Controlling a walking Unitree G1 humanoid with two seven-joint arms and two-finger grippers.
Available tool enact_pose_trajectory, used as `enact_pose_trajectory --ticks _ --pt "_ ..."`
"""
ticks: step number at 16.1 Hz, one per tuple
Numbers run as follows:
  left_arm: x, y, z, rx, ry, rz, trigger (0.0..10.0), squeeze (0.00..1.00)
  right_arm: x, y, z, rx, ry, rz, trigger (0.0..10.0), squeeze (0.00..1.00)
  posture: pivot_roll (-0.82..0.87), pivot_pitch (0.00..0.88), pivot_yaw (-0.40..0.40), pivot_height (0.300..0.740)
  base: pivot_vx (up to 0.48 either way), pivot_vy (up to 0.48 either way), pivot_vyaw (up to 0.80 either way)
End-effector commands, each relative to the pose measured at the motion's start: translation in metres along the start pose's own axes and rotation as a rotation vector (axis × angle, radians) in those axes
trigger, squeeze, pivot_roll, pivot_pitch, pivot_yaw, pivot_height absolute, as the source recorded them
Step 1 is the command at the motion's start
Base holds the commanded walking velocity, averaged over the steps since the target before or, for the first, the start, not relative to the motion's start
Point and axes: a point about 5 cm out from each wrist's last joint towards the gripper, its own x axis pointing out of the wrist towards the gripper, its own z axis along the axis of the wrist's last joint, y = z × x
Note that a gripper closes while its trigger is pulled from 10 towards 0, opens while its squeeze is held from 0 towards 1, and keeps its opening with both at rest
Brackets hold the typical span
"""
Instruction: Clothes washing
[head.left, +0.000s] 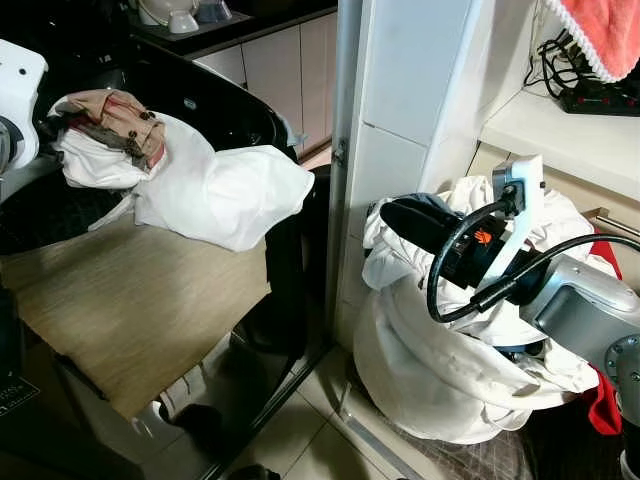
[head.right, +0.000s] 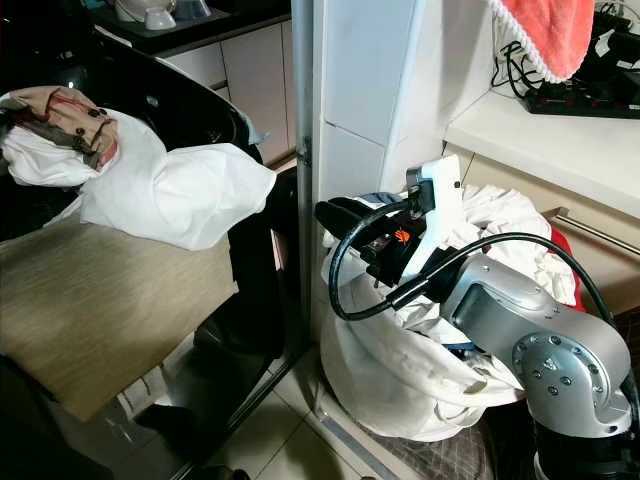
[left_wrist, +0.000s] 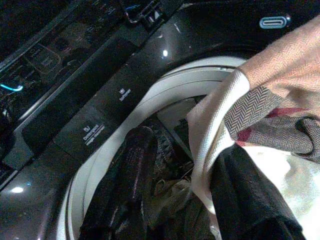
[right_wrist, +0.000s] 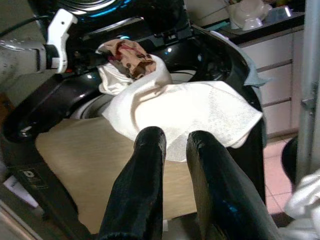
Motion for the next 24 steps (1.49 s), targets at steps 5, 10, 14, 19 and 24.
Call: enact_pose_trajectory --ticks 5,10,14,19,24 --pt "-0.003 -0.039 -0.002 -0.002 0.041 -0.423 10.0 1.00 -0.001 -0.003 -0.003 -0.007 0.010 -0.008 10.0 0.00 -0.15 0.000 0.049 0.740 0.000 0.000 0.00" --pt "-0.003 -0.010 0.014 0.058 -0.073 -0.093 10.0 0.00 0.000 0.012 -0.018 -0.155 0.140 0.099 10.0 0.00 -0.16 0.000 0.046 0.740 0.000 0.000 0.00" --pt "-0.031 -0.053 0.070 -0.160 -0.528 -0.604 10.0 0.00 0.004 -0.013 -0.011 -0.237 0.070 -0.101 10.0 0.00 -0.15 0.000 0.042 0.740 0.000 0.000 0.00" --pt "-0.044 -0.135 0.029 0.213 -0.364 -1.023 10.0 0.00 0.004 -0.011 -0.019 -0.287 0.109 -0.085 10.0 0.00 -0.16 0.000 0.052 0.740 0.000 0.000 0.00" --pt "-0.027 -0.153 0.023 0.333 -0.338 -0.858 10.0 0.00 0.001 -0.009 -0.022 -0.295 0.127 -0.076 10.0 0.00 -0.16 0.000 0.059 0.740 0.000 0.000 0.00"
